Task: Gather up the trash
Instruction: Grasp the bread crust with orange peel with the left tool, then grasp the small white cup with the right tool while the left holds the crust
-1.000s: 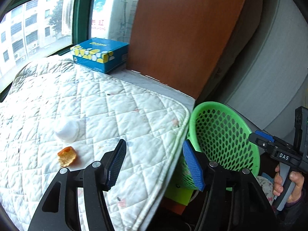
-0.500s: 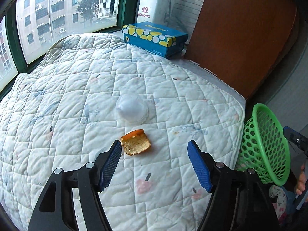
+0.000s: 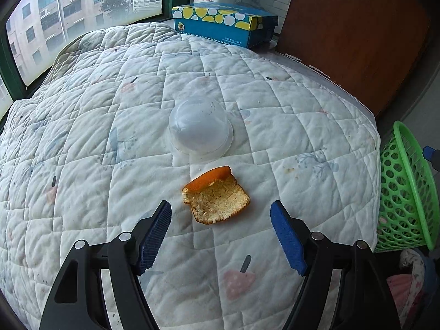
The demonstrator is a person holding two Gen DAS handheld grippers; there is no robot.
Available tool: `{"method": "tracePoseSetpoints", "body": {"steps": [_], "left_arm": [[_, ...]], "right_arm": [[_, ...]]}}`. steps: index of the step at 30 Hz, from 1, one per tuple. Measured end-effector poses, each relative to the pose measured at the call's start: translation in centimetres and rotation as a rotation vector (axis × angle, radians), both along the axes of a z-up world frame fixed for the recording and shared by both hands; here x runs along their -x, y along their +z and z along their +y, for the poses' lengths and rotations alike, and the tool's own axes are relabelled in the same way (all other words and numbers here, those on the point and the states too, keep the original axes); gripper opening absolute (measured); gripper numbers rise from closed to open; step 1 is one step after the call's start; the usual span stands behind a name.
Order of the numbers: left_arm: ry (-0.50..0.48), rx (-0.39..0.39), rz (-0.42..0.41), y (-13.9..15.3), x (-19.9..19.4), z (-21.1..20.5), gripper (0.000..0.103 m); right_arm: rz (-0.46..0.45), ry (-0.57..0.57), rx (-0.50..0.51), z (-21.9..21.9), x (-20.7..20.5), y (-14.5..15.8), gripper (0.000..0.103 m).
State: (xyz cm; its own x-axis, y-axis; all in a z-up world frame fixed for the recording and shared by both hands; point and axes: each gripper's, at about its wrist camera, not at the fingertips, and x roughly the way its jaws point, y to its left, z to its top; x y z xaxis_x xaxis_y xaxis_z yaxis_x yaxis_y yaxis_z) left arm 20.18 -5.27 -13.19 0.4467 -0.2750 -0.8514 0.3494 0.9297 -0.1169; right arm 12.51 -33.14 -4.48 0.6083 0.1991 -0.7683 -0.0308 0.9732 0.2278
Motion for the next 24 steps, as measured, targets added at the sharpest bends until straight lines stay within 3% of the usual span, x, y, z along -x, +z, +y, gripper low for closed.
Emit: {"method": "tracePoseSetpoints", "body": {"steps": [7, 9, 15, 24], "left_arm": [[-0.023, 0.005, -0.008, -0.9, -0.9, 0.1, 0.059], [-0.029, 0.008, -0.019, -0.9, -1.0, 0.2, 0.048], [-0.023, 0.042, -0.033, 0.0, -0.7, 1.1, 0.029], [0.074, 0.091, -0.032, 2.6, 0.8, 5.9, 0.024]], "right_arm": [[0.013, 0.023, 0.006, 1.3, -1.5, -0.5, 0.078], [0.018, 0.029, 0.006, 1.6, -1.8, -0.7, 0.078], [0.027, 0.059, 0.01, 2.9, -2.9, -1.0, 0.078], [0.033, 0.177, 0.002, 7.6, -6.1, -1.9, 0.078]]}}
